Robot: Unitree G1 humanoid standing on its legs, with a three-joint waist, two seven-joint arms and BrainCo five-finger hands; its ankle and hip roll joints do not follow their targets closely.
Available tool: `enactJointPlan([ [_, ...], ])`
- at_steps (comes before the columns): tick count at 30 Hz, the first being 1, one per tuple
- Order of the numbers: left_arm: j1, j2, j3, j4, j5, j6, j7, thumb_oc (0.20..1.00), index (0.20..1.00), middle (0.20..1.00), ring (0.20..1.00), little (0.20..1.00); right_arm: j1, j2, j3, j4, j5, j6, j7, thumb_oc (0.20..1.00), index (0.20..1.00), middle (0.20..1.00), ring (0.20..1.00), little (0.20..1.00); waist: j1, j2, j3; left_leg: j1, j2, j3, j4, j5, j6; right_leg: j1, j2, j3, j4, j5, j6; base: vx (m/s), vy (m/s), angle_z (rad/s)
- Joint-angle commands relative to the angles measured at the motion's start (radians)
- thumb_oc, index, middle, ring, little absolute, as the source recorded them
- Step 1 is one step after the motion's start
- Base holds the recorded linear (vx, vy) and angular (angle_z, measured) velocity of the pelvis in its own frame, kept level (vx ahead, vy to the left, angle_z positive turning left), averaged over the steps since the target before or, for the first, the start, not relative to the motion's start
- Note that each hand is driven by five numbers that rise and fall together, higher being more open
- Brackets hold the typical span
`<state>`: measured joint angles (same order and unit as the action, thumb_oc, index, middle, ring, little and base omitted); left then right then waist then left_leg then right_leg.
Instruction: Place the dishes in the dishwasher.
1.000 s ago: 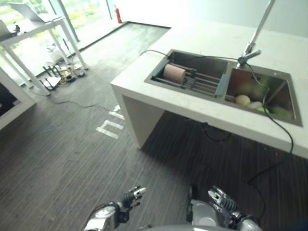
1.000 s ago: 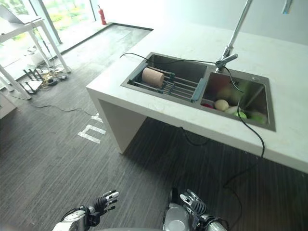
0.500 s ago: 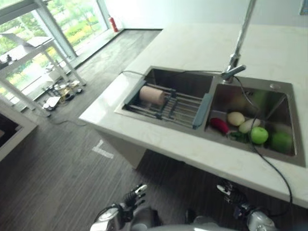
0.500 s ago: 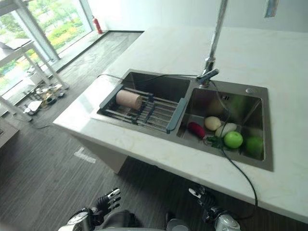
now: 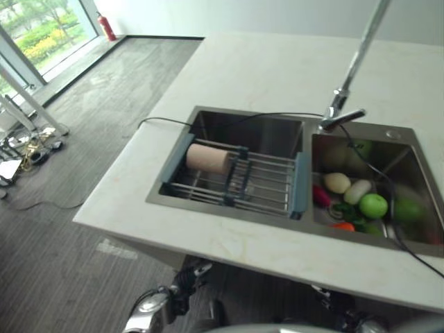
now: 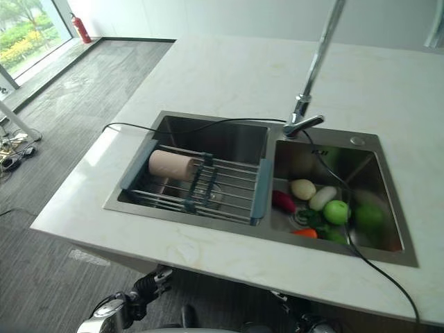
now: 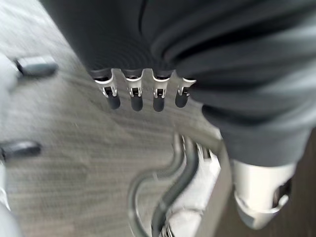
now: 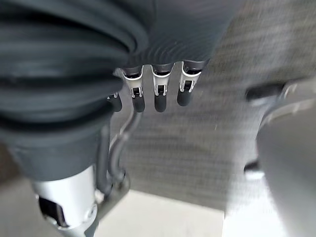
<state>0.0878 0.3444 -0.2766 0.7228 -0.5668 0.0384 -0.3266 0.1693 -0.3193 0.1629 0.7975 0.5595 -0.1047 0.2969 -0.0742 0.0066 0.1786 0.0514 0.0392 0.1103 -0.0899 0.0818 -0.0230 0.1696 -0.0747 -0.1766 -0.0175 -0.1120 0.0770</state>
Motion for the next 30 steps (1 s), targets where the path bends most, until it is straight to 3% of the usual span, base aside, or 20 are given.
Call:
enactJointPlan([
  [1, 0.007, -0.002, -0.002, -0.021, 0.019, -0.046, -0.019, 1.000, 1.000, 1.000, 1.000, 1.000, -0.008, -0.028, -0.010, -0.020, -0.018, -0.036, 0.009, 1.000, 1.000, 1.000, 1.000, 1.000, 0.015, 0.019, -0.013, 0.017, 0.059, -0.006, 0.048, -0.132, -0.045, -0.110, -0.035, -0.012, 0.035, 0.026, 0.048, 0.08, 0.021, -0.12],
  [10, 0.012, -0.003, -0.029, 0.003, 0.047, -0.008, 0.009, 1.000, 1.000, 1.000, 1.000, 1.000, -0.026, -0.015, -0.005, 0.028, 0.006, -0.027, -0.024, 1.000, 1.000, 1.000, 1.000, 1.000, 0.033, 0.012, -0.020, 0.032, 0.045, 0.022, 0.037, -0.148, -0.023, -0.098, -0.053, -0.031, 0.037, 0.027, 0.063, 0.03, 0.014, -0.07],
  [12, 0.009, -0.016, -0.029, 0.066, 0.108, 0.086, 0.063, 1.000, 1.000, 1.000, 1.000, 1.000, -0.032, -0.009, -0.010, 0.059, 0.038, -0.034, 0.004, 1.000, 1.000, 1.000, 1.000, 1.000, 0.035, 0.013, -0.023, 0.036, 0.045, 0.028, 0.036, -0.149, -0.020, -0.094, -0.056, -0.037, 0.037, 0.025, 0.065, 0.00, 0.011, -0.13],
  [13, 0.001, -0.027, -0.029, 0.138, 0.169, 0.195, 0.133, 1.000, 1.000, 1.000, 1.000, 1.000, -0.035, -0.001, -0.014, 0.081, 0.079, -0.037, 0.065, 1.000, 1.000, 1.000, 1.000, 1.000, 0.034, 0.014, -0.026, 0.038, 0.044, 0.032, 0.038, -0.152, -0.019, -0.091, -0.059, -0.041, 0.039, 0.024, 0.067, 0.01, 0.015, -0.09],
  [16, -0.012, -0.053, 0.016, 0.254, 0.014, 0.198, 0.180, 1.000, 1.000, 1.000, 1.000, 1.000, -0.047, 0.019, -0.018, 0.093, 0.086, 0.004, 0.068, 1.000, 1.000, 1.000, 1.000, 1.000, 0.031, 0.018, -0.035, 0.043, 0.046, 0.052, 0.047, -0.157, -0.017, -0.082, -0.068, -0.053, 0.036, 0.023, 0.069, 0.00, 0.035, -0.04],
  [17, -0.023, -0.058, 0.068, 0.257, -0.053, 0.245, 0.200, 1.000, 1.000, 1.000, 1.000, 1.000, -0.042, 0.026, -0.034, 0.123, 0.075, 0.002, 0.050, 1.000, 1.000, 1.000, 1.000, 1.000, 0.032, 0.025, -0.041, 0.045, 0.043, 0.063, 0.056, -0.164, -0.013, -0.078, -0.076, -0.063, 0.035, 0.022, 0.069, -0.03, 0.058, -0.08],
  [19, -0.026, -0.032, 0.112, 0.251, -0.058, 0.296, 0.237, 1.000, 1.000, 1.000, 1.000, 1.000, -0.050, 0.017, -0.061, 0.200, 0.080, -0.005, 0.045, 1.000, 1.000, 1.000, 1.000, 1.000, 0.036, 0.038, -0.045, 0.042, 0.044, 0.064, 0.071, -0.168, -0.013, -0.076, -0.079, -0.068, 0.042, 0.016, 0.066, -0.05, 0.055, -0.09],
  [20, -0.026, -0.026, 0.118, 0.251, -0.069, 0.283, 0.264, 1.000, 1.000, 1.000, 1.000, 1.000, -0.053, 0.014, -0.067, 0.212, 0.082, -0.001, 0.041, 1.000, 1.000, 1.000, 1.000, 1.000, 0.036, 0.040, -0.045, 0.042, 0.044, 0.064, 0.073, -0.169, -0.013, -0.075, -0.078, -0.068, 0.043, 0.014, 0.065, -0.03, 0.056, -0.07],
  [22, -0.023, 0.019, 0.190, 0.223, -0.082, 0.278, 0.396, 1.000, 1.000, 1.000, 1.000, 1.000, -0.062, 0.000, -0.103, 0.261, 0.092, 0.008, 0.036, 1.000, 1.000, 1.000, 1.000, 1.000, 0.044, 0.056, -0.050, 0.044, 0.040, 0.067, 0.084, -0.176, -0.013, -0.067, -0.080, -0.075, 0.041, 0.011, 0.064, 0.00, 0.060, -0.08],
  [23, -0.023, 0.060, 0.237, 0.198, -0.076, 0.286, 0.409, 1.000, 1.000, 1.000, 1.000, 1.000, -0.061, -0.006, -0.117, 0.268, 0.108, 0.018, 0.034, 1.000, 1.000, 1.000, 1.000, 1.000, 0.048, 0.061, -0.052, 0.042, 0.038, 0.065, 0.087, -0.176, -0.013, -0.066, -0.081, -0.077, 0.041, 0.011, 0.064, -0.01, 0.051, -0.10],
  [25, -0.031, 0.208, 0.372, 0.113, -0.079, 0.300, 0.479, 1.000, 1.000, 1.000, 1.000, 1.000, -0.049, -0.018, -0.155, 0.288, 0.182, 0.041, 0.028, 1.000, 1.000, 1.000, 1.000, 1.000, 0.066, 0.077, -0.062, 0.032, 0.032, 0.055, 0.095, -0.175, -0.014, -0.066, -0.083, -0.083, 0.039, 0.011, 0.062, -0.03, 0.011, -0.06],
  [26, -0.040, 0.301, 0.444, 0.092, -0.061, 0.321, 0.470, 1.000, 1.000, 1.000, 1.000, 1.000, -0.044, -0.018, -0.182, 0.304, 0.210, 0.040, 0.021, 1.000, 1.000, 1.000, 1.000, 1.000, 0.076, 0.083, -0.067, 0.028, 0.028, 0.047, 0.097, -0.174, -0.014, -0.064, -0.083, -0.090, 0.036, 0.014, 0.064, 0.00, 0.000, 0.00],
  [28, -0.043, 0.349, 0.480, 0.076, -0.054, 0.322, 0.485, 1.000, 1.000, 1.000, 1.000, 1.000, -0.043, -0.017, -0.193, 0.316, 0.232, 0.035, 0.024, 1.000, 1.000, 1.000, 1.000, 1.000, 0.082, 0.085, -0.070, 0.027, 0.026, 0.041, 0.096, -0.174, -0.014, -0.062, -0.081, -0.093, 0.033, 0.014, 0.064, -0.01, -0.050, 0.02],
  [30, -0.064, 0.481, 0.557, 0.112, 0.035, 0.270, 0.526, 1.000, 1.000, 1.000, 1.000, 1.000, -0.048, -0.017, -0.208, 0.330, 0.260, 0.032, 0.027, 1.000, 1.000, 1.000, 1.000, 1.000, 0.089, 0.092, -0.077, 0.025, 0.021, 0.030, 0.089, -0.171, -0.015, -0.062, -0.080, -0.096, 0.030, 0.015, 0.066, -0.02, -0.079, 0.05],
])
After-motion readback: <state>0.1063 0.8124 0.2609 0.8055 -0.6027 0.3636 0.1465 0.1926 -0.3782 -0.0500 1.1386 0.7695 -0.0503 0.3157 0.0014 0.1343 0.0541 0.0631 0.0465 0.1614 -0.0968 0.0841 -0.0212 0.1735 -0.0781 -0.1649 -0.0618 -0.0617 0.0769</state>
